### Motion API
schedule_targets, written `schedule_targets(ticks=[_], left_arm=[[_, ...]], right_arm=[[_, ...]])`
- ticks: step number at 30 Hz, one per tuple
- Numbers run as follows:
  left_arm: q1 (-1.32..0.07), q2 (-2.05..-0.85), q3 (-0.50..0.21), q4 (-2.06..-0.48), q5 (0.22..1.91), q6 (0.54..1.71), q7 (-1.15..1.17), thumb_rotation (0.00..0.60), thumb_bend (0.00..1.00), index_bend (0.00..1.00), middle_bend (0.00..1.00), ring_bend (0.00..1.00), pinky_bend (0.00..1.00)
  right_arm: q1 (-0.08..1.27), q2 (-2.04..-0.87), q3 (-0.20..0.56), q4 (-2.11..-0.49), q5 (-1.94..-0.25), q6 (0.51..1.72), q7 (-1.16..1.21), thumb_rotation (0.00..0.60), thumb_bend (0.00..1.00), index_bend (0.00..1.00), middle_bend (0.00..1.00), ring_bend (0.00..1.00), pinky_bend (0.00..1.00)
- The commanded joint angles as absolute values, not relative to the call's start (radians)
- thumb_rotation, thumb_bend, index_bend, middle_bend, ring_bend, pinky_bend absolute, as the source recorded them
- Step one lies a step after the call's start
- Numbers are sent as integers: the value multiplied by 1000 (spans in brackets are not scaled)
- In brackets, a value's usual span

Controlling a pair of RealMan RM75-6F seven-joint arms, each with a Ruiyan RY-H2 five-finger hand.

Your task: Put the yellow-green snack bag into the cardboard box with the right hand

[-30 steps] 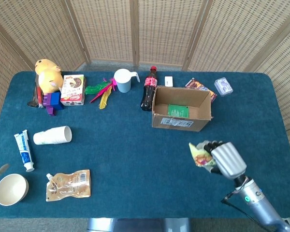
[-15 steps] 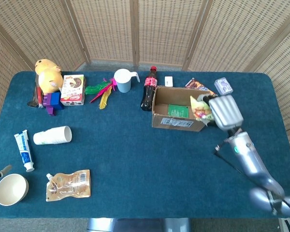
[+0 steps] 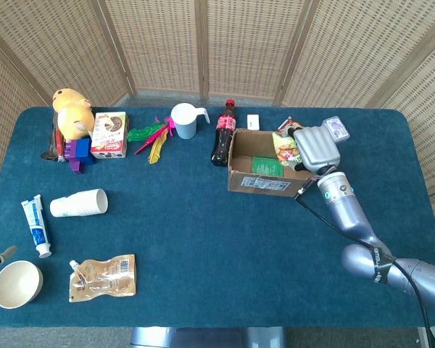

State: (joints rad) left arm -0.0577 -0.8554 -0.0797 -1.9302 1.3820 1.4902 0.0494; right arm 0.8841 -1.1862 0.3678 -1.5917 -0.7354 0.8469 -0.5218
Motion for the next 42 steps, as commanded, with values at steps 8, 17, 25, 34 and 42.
schedule_targets(ticks=[8, 17, 25, 34, 42], left_arm=[[-53, -856, -75, -1933, 1395, 1499, 51, 600, 69, 70, 0, 0, 0], [-51, -853, -70, -1929, 1399, 1497, 46, 600, 68, 70, 0, 0, 0], [-41, -865, -55, -1937, 1426, 1512, 69, 600, 69, 69, 0, 0, 0], [-9, -909, -22, -1894, 1460, 1540, 75, 600, 68, 69, 0, 0, 0], [-11, -922, -21, -1886, 1466, 1535, 94, 600, 69, 70, 0, 0, 0]], right_arm=[[851, -1124, 355, -1663, -860, 922, -390, 531, 0, 0, 0, 0, 210], [566, -1059, 220, -1679, -1351, 1297, -109, 535, 0, 0, 0, 0, 253], [349, -1103, 75, -1515, -1515, 1536, -29, 548, 0, 0, 0, 0, 253], [204, -1205, -11, -1391, -1556, 1628, -56, 600, 0, 86, 3, 0, 180], [176, -1183, 13, -1460, -1505, 1595, -97, 600, 0, 92, 0, 0, 110]])
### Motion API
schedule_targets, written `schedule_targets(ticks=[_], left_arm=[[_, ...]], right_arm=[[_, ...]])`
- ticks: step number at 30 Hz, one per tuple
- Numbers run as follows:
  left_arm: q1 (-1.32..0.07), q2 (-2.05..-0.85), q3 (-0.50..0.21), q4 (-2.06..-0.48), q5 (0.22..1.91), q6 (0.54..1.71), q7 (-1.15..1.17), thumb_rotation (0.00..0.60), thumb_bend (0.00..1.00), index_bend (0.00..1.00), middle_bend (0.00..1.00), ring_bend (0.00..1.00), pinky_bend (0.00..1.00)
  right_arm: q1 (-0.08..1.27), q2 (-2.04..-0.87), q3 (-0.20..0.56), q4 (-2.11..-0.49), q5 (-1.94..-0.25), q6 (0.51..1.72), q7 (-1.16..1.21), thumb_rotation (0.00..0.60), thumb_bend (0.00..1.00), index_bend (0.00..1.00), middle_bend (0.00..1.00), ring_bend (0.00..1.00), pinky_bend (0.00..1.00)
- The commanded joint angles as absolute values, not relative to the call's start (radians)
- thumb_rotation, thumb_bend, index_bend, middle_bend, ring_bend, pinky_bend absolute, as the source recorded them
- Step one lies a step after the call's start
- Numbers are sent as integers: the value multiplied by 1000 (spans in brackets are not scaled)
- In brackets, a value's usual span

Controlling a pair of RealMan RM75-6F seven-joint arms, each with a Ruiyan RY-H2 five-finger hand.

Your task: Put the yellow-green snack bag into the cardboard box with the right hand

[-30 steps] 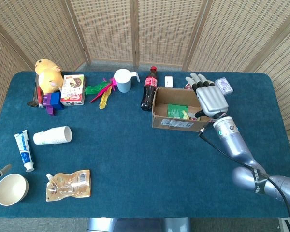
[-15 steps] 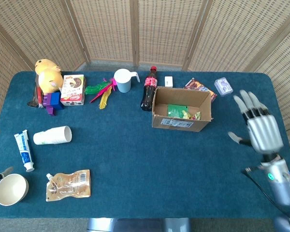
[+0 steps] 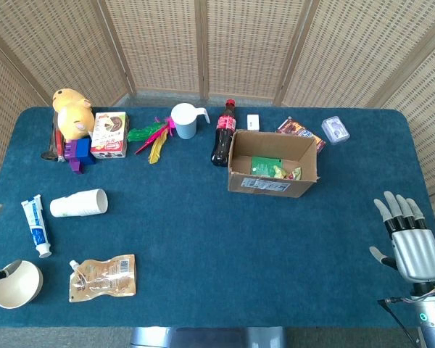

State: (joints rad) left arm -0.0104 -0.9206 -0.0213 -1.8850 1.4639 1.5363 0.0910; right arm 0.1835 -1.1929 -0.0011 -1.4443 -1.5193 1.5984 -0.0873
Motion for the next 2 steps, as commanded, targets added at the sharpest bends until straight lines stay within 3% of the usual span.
schedule_targets(ticks=[1, 2], left_arm=[[-11, -922, -19, -1888, 1466, 1533, 94, 600, 69, 69, 0, 0, 0], [-11, -921, -18, -1889, 1466, 1531, 96, 600, 68, 70, 0, 0, 0]], right_arm=[[171, -1185, 22, -1461, -1500, 1602, -98, 600, 0, 92, 0, 0, 110], [168, -1187, 28, -1460, -1498, 1607, -98, 600, 0, 92, 0, 0, 110]])
